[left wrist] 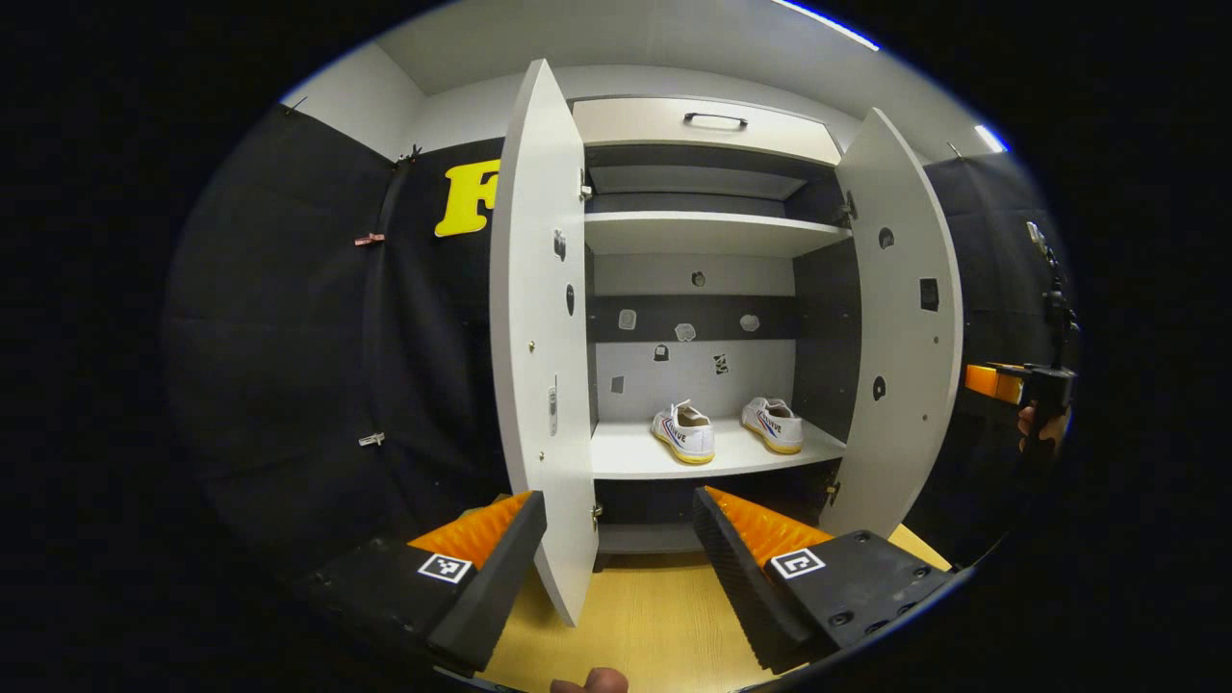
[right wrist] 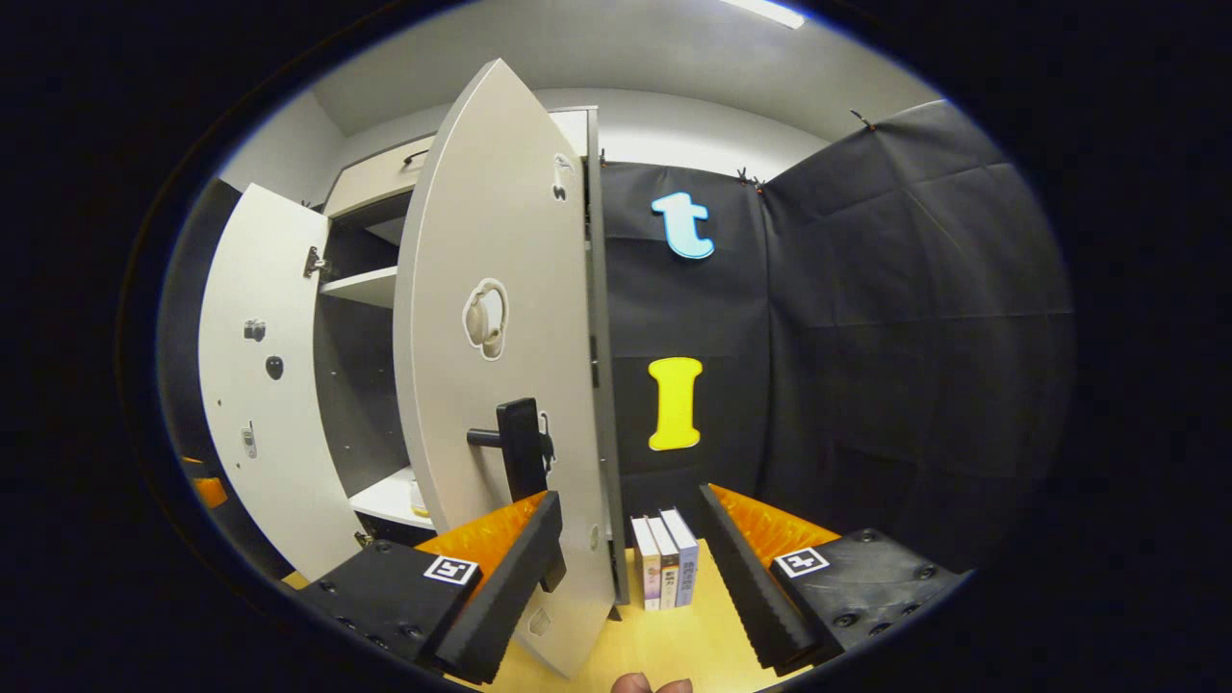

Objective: Grab one shoe with the right hand and put it into the shoe cabinet, grab the other shoe with the left hand and put it into the shoe cabinet; then close the right door with the right hand and the left door with the left hand.

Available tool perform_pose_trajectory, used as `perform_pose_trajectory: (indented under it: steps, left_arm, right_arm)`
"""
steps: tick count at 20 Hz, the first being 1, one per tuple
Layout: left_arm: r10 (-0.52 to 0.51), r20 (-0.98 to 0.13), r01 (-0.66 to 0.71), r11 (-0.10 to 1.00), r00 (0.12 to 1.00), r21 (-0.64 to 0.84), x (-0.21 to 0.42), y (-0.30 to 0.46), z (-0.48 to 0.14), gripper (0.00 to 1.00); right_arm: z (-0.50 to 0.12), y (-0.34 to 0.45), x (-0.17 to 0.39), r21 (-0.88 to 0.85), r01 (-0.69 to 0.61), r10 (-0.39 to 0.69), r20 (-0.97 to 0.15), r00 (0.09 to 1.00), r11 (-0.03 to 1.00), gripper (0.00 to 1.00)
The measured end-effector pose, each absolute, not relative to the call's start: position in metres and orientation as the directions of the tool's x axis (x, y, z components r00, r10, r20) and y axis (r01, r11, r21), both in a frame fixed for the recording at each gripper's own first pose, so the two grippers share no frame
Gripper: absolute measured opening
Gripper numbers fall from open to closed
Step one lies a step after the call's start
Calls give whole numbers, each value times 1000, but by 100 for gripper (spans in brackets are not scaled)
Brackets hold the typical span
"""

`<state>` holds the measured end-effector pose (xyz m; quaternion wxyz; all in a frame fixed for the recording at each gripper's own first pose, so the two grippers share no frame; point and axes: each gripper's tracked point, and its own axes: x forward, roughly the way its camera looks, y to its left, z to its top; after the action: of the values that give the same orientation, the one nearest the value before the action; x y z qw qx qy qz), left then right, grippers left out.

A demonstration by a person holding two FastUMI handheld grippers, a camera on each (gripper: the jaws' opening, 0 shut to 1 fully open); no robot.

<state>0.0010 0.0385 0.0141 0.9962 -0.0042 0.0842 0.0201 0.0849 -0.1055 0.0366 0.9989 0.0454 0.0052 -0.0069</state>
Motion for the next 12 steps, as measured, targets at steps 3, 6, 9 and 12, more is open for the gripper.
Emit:
perform_pose_trajectory:
  steps: [3,6,9,12]
  left_arm:
    - [53,-171,-57,998,984,-17,-5,49,13,96]
    - [70,-172,-74,997,983,-19,-10,63,14,96]
    - [90,-165,-94,995,982,-15,-11,77,16,96]
    - [114,-154,-118,993,982,-16,-8,95,19,96]
  right_arm:
    - [35,-61,97,94,-58,59,-7,998,994,96]
    - [43,-16,99,109,-143,142,10,990,984,98]
    - [53,-1,94,40,-161,159,61,985,986,99]
    - [46,5,84,-19,-153,154,62,986,988,98]
